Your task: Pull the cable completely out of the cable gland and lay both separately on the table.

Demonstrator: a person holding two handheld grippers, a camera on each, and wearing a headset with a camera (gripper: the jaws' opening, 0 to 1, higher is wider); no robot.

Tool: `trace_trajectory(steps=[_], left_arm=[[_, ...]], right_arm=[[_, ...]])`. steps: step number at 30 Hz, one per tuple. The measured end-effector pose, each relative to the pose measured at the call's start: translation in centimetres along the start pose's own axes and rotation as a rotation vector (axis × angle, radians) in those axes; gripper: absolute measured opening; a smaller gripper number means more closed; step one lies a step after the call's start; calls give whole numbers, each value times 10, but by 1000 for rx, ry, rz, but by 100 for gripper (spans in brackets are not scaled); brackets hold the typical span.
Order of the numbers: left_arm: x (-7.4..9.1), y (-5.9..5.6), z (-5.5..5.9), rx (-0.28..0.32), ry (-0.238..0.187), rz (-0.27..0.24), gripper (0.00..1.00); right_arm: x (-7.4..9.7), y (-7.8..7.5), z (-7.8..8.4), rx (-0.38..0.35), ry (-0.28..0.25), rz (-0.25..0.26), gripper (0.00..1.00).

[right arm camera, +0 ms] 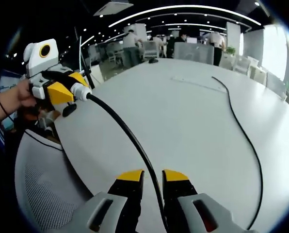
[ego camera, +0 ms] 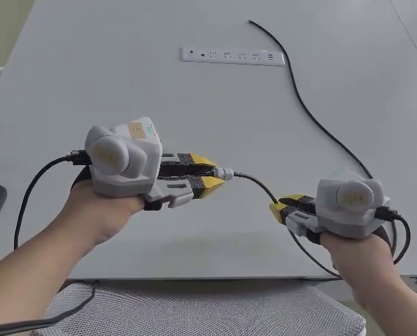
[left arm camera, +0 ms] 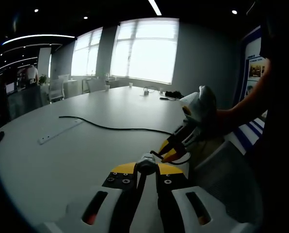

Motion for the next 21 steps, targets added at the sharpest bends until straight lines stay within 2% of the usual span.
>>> trace_trajectory(steps=[5, 10, 15, 21], left_arm=[[1, 0, 1, 1, 1, -1, 15], [1, 0, 2, 3, 0, 1, 15], [1, 2, 1, 1, -2, 3, 15], [1, 3, 0, -5, -7, 10, 15]], right_arm=[[14, 8, -13, 66, -25, -12, 18], [26, 26, -42, 226, -71, -37, 25], [23, 47, -61, 366, -77, -75, 27], [11, 67, -66, 495, -55, -99, 24]])
Point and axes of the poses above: the centre of the closed fingertips' face, and the gripper's own axes: x roughly backward along the fingers, y roughly to its left, z roughly out of its underside, the point moved 6 cm from there along x, roughly backward along the fingers, and after that the axes turned 15 degrees about -x, right-handed, at the moved point
